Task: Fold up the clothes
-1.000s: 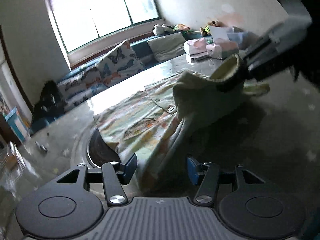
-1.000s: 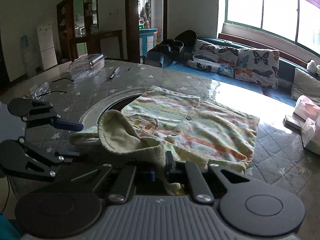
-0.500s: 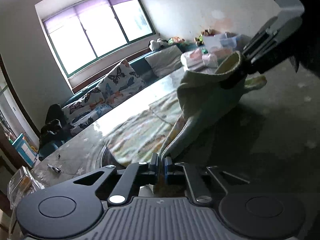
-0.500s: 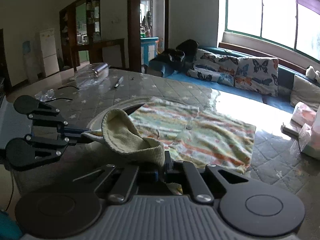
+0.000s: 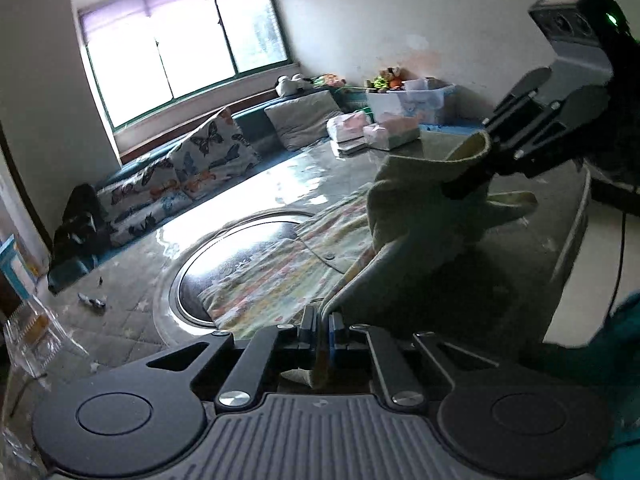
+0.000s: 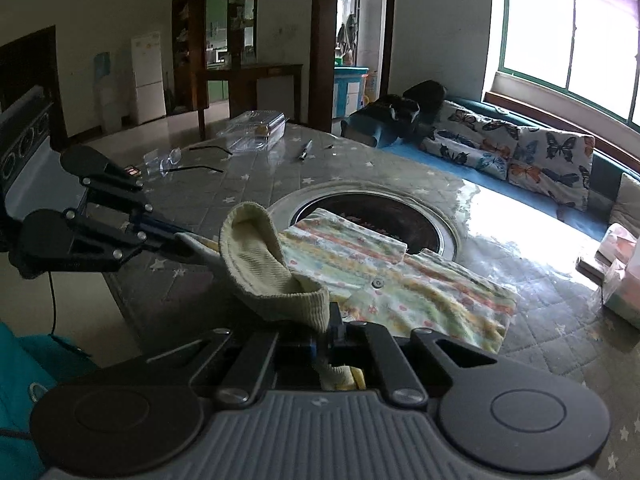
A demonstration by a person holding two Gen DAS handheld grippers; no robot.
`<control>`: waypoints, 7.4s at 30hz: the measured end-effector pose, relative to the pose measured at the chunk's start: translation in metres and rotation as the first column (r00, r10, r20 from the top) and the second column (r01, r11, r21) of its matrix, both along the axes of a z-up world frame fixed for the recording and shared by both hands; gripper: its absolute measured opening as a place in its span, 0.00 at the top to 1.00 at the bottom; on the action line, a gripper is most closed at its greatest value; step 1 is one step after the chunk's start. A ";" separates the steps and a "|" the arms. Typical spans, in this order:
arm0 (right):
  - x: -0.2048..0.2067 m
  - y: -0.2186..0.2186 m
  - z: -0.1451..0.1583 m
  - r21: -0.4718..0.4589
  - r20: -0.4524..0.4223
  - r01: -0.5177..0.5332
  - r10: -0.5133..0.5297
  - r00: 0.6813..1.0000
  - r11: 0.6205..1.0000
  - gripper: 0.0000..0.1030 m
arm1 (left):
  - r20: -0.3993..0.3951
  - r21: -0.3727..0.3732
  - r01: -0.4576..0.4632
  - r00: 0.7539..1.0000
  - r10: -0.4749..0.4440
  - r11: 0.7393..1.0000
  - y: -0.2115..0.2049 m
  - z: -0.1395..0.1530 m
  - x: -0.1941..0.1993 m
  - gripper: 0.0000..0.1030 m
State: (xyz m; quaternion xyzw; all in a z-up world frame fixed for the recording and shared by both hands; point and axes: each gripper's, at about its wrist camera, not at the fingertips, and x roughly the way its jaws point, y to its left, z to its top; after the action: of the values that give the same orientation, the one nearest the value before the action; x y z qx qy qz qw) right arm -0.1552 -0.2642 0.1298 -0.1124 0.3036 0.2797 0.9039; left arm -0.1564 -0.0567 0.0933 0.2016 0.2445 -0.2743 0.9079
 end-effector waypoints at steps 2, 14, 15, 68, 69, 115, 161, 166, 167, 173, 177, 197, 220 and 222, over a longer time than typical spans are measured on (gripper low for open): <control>0.012 0.001 0.003 -0.009 -0.001 -0.003 0.003 1.000 1.000 0.96 | -0.012 -0.017 -0.016 1.000 0.016 1.000 0.001 0.002 0.013 0.94; 0.165 0.011 -0.003 -0.091 -0.051 0.027 -0.032 0.998 0.996 0.96 | -0.159 -0.058 -0.125 0.981 0.114 0.990 0.003 -0.003 0.163 0.94; 0.177 0.012 -0.009 -0.090 -0.061 0.036 -0.041 0.997 0.995 0.96 | -0.192 -0.054 -0.136 0.974 0.124 0.989 0.003 -0.010 0.177 0.94; 0.211 -0.018 -0.102 0.070 -0.171 0.317 -0.302 0.938 0.946 0.80 | -0.365 -0.158 -0.227 0.918 0.157 0.961 -0.030 -0.035 0.239 0.83; 0.214 -0.015 -0.106 0.067 -0.174 0.318 -0.302 0.937 0.946 0.79 | -0.373 -0.164 -0.216 0.917 0.142 0.963 -0.037 -0.038 0.240 0.83; 0.103 0.002 -0.104 0.031 -0.100 0.217 -0.213 0.972 0.976 0.79 | -0.334 -0.252 -0.280 0.924 0.189 0.926 -0.012 -0.068 0.131 0.76; 0.172 -0.046 -0.108 0.035 -0.116 0.410 -0.403 0.908 0.912 0.63 | -0.356 -0.222 -0.420 0.875 0.328 0.880 0.016 -0.061 0.177 0.47; 0.187 -0.048 -0.111 0.025 -0.107 0.431 -0.426 0.898 0.902 0.52 | -0.369 -0.222 -0.441 0.864 0.343 0.870 0.017 -0.061 0.190 0.30; 0.190 -0.048 -0.112 0.024 -0.105 0.434 -0.429 0.897 0.901 0.52 | -0.365 -0.219 -0.445 0.863 0.350 0.869 0.017 -0.060 0.192 0.25; 0.191 -0.044 -0.111 0.022 -0.093 0.436 -0.432 0.897 0.900 0.41 | -0.368 -0.206 -0.465 0.852 0.372 0.861 0.019 -0.061 0.202 0.10; 0.187 -0.040 -0.111 0.022 -0.081 0.428 -0.425 0.901 0.903 0.28 | -0.380 -0.199 -0.481 0.841 0.385 0.854 0.020 -0.064 0.206 0.02; 0.197 -0.031 -0.118 -0.010 -0.075 0.429 -0.429 0.900 0.903 0.10 | -0.357 -0.160 -0.517 0.824 0.439 0.841 0.021 -0.073 0.217 0.00; 0.115 0.062 -0.081 -0.074 0.001 0.034 -0.034 0.999 0.997 0.04 | -0.301 -0.190 -0.562 0.814 0.497 0.805 0.049 -0.045 0.179 0.00; 0.107 0.080 -0.082 -0.099 0.002 -0.024 0.024 1.000 0.995 0.04 | -0.306 -0.186 -0.569 0.809 0.503 0.801 0.052 -0.046 0.176 0.00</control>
State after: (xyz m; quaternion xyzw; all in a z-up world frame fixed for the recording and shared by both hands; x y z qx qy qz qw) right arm -0.0480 -0.1846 0.0480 -0.1611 0.3143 0.2748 0.8943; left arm 0.0192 -0.0044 0.0475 -0.0363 0.3605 -0.0574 0.9303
